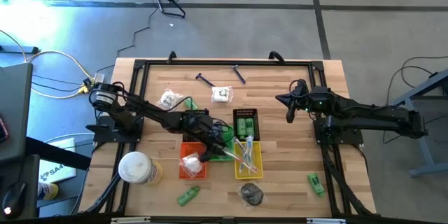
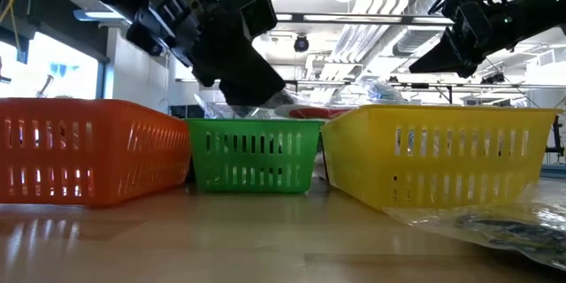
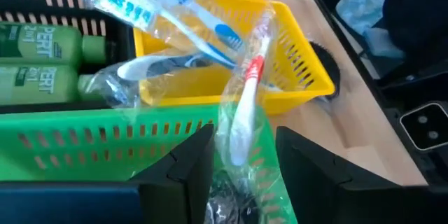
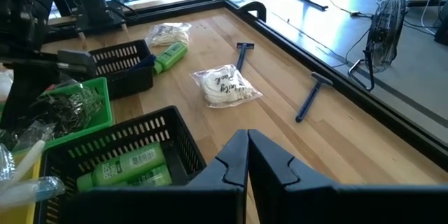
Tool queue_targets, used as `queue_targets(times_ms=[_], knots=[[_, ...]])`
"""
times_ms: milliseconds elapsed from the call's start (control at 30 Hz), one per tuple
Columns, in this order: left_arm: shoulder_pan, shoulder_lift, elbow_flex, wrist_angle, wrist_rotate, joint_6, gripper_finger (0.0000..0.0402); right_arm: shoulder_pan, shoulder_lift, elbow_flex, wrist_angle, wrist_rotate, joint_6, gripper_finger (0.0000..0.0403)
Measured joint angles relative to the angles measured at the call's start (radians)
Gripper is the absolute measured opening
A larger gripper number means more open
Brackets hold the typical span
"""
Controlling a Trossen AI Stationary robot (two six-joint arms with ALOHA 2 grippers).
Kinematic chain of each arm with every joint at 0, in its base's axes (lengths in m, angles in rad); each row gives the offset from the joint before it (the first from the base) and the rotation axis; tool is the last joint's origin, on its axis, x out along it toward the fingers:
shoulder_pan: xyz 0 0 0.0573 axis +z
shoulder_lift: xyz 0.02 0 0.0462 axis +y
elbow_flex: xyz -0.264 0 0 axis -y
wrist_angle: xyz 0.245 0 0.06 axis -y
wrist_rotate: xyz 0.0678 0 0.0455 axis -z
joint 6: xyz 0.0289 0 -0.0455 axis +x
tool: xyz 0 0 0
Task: Pick & Place Travel size toiletries
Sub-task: Put the orange toothbrush into the yellow bin
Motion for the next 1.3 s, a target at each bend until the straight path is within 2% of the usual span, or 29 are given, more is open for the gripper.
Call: queue_targets(times_ms=[533,700,1000,1133,1300], knots=[[0.000,-0.001,0.004,-0.001,0.000,0.000,0.0005,0.000,0.000,0.000,-0.006,0.000,0.001,0.0002],[0.000,-0.001,0.057,-0.073,0.001,0.001,0.0004,0.000,0.000,0.000,-0.006,0.000,0.001,0.0002],[0.000,-0.002,0.333,-0.524,-0.041,0.144,0.0001,0.000,0.000,0.000,-0.009,0.000,0.001,0.0002],[0.001,-0.002,0.400,-0.582,-0.078,0.213,0.0001,0.000,0.000,0.000,-0.011,0.000,0.000,0.0002],[0.031,-0.002,0.443,-0.684,-0.068,0.247,0.0001,0.000,0.000,0.000,-0.011,0.000,0.001,0.0002]])
